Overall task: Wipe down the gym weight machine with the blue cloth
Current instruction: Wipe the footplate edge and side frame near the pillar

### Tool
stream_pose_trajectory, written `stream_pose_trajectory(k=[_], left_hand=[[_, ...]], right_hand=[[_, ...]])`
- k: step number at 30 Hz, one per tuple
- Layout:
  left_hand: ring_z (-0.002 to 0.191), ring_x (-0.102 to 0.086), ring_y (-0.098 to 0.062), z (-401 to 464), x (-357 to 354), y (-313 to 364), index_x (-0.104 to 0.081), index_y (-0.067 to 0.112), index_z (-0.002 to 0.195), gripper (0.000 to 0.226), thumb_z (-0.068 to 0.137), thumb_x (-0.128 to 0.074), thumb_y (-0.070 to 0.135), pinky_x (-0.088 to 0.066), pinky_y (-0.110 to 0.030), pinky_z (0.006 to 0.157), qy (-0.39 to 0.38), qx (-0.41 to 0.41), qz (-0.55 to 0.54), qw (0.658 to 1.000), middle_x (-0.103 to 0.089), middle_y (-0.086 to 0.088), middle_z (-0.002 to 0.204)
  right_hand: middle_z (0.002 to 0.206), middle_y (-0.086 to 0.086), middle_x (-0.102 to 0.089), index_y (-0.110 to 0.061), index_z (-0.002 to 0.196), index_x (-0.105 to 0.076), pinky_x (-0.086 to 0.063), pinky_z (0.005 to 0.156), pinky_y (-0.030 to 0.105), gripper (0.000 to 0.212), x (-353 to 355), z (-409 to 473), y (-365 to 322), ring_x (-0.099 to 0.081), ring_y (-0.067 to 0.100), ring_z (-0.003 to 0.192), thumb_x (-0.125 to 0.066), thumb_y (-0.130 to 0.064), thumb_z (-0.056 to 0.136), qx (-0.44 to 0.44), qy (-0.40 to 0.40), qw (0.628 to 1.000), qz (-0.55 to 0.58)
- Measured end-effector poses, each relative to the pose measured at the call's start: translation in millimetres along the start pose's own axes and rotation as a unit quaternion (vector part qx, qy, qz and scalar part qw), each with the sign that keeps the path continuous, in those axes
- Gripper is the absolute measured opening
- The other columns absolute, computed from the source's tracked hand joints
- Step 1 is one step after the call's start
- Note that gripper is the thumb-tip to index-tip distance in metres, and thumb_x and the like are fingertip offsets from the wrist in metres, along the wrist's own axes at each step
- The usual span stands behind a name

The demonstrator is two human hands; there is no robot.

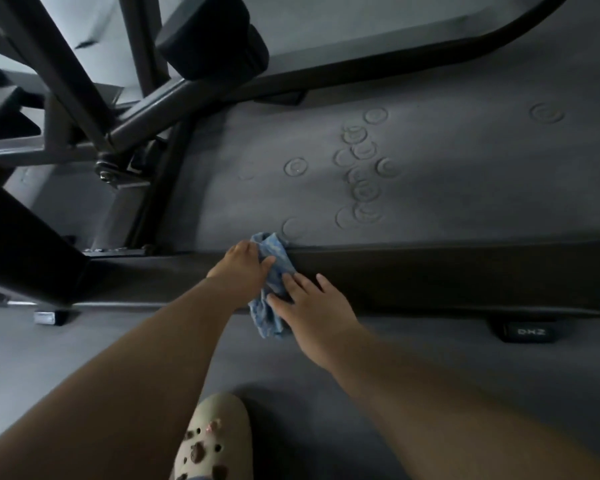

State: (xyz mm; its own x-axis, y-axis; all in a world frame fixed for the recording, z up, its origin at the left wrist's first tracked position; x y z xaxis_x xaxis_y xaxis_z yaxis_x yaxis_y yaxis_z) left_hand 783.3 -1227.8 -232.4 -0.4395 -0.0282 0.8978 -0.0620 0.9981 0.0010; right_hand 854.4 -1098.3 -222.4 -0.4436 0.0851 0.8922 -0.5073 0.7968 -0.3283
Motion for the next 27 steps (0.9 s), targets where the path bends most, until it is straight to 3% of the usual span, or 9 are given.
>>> stream_pose_trajectory(k=[2, 6, 11, 13, 15, 17, 21, 24, 27], left_hand=[[0.116, -0.046, -0.034, 5.8, 6.3, -14.6, -0.046, 0.006, 0.124, 0.051, 0.096, -0.028, 0.045, -0.038, -0.044, 0.097, -0.014, 0.008, 0.043, 0.999, -0.05, -0.016, 0.126], [0.118, -0.046, -0.033, 14.9, 7.1, -29.0, -0.045, 0.018, 0.132, 0.086, 0.073, -0.006, 0.067, -0.039, -0.046, 0.099, -0.058, 0.008, 0.101, 0.993, -0.049, -0.012, 0.13], [0.125, -0.045, -0.029, 18.8, 20.5, -11.0, -0.045, 0.016, 0.133, 0.059, 0.096, -0.025, 0.056, -0.034, -0.036, 0.101, -0.071, 0.006, 0.147, 0.987, -0.047, -0.011, 0.137], [0.128, -0.04, -0.032, 16.8, 19.3, -2.0, -0.034, 0.013, 0.141, 0.054, 0.1, -0.026, 0.047, -0.032, -0.036, 0.103, -0.085, -0.014, 0.128, 0.988, -0.037, -0.018, 0.142], [0.134, -0.031, -0.036, 19.4, 14.9, 3.7, -0.016, 0.021, 0.149, 0.05, 0.102, -0.022, 0.038, -0.029, -0.04, 0.107, -0.084, -0.017, 0.101, 0.991, -0.019, -0.022, 0.15], [0.134, -0.031, -0.038, 18.3, 11.2, 13.6, -0.009, 0.026, 0.15, 0.05, 0.102, -0.022, 0.036, -0.032, -0.042, 0.108, -0.077, -0.014, 0.078, 0.994, -0.015, -0.022, 0.151], [0.113, -0.051, -0.034, 7.6, 8.4, 62.9, -0.045, 0.008, 0.128, 0.058, 0.096, -0.025, 0.052, -0.041, -0.042, 0.096, -0.029, -0.067, 0.088, 0.993, -0.052, -0.018, 0.124], [0.115, -0.05, -0.035, 6.7, -3.2, 110.6, -0.047, 0.007, 0.124, 0.062, 0.093, -0.029, 0.057, -0.041, -0.04, 0.096, -0.013, -0.11, 0.084, 0.99, -0.053, -0.018, 0.125], [0.118, -0.048, -0.034, 4.8, -8.5, 157.7, -0.045, 0.008, 0.127, 0.064, 0.092, -0.03, 0.059, -0.04, -0.04, 0.096, -0.021, -0.145, 0.063, 0.987, -0.049, -0.017, 0.129]], right_hand=[[0.159, 0.008, -0.004, -0.023, 0.149, -0.02, -0.002, 0.117, 0.044, 0.053, 0.2, 11.1, -4.7, -0.005, 0.024, 0.145, -0.037, -0.026, 0.099, -0.009, -0.005, 1.0, -0.018], [0.158, 0.009, -0.009, -0.019, 0.148, -0.026, -0.002, 0.116, 0.045, 0.051, 0.9, 18.6, -13.5, -0.008, 0.025, 0.144, -0.038, -0.026, 0.099, -0.04, 0.012, 0.999, 0.004], [0.158, 0.011, 0.0, -0.013, 0.15, -0.014, -0.001, 0.117, 0.047, 0.057, -3.7, 14.1, -10.8, -0.002, 0.026, 0.145, -0.039, -0.022, 0.099, -0.04, 0.001, 0.999, -0.022], [0.158, 0.012, 0.0, -0.01, 0.15, -0.011, 0.0, 0.117, 0.046, 0.056, -7.0, 9.1, -6.9, -0.002, 0.027, 0.146, -0.036, -0.02, 0.099, -0.04, 0.013, 0.999, -0.025], [0.158, 0.013, 0.0, -0.008, 0.149, -0.01, 0.001, 0.117, 0.046, 0.057, -9.5, 1.4, 0.5, -0.002, 0.027, 0.146, -0.034, -0.018, 0.1, -0.048, 0.028, 0.998, -0.026], [0.157, 0.014, 0.0, -0.007, 0.149, -0.008, 0.002, 0.117, 0.046, 0.057, -9.6, -10.3, 10.9, -0.001, 0.027, 0.146, -0.033, -0.018, 0.1, -0.055, 0.032, 0.997, -0.038], [0.157, 0.014, 0.004, -0.007, 0.149, -0.006, 0.003, 0.116, 0.046, 0.061, -10.5, -45.0, 41.8, 0.002, 0.026, 0.146, -0.037, -0.02, 0.098, -0.078, 0.043, 0.996, -0.031], [0.158, 0.011, 0.003, -0.01, 0.149, -0.009, 0.003, 0.116, 0.044, 0.069, -9.7, -76.5, 71.6, 0.002, 0.024, 0.146, -0.046, -0.034, 0.096, -0.113, 0.05, 0.992, -0.014], [0.158, 0.008, 0.004, -0.011, 0.15, -0.008, 0.003, 0.116, 0.043, 0.07, -7.6, -109.2, 100.9, 0.001, 0.022, 0.146, -0.04, -0.044, 0.097, -0.153, 0.043, 0.987, -0.025]])
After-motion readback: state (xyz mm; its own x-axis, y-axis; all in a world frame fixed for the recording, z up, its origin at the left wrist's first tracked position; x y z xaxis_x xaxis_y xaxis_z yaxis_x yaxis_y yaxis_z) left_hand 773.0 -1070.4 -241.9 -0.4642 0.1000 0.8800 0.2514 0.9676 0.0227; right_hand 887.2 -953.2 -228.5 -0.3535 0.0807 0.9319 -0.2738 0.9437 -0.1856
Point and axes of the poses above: each hand's wrist, its own z-axis towards the middle knuckle, its own x-axis out of the back of the hand, y = z × x, the point moved 3 cm from there along z, towards the middle knuckle
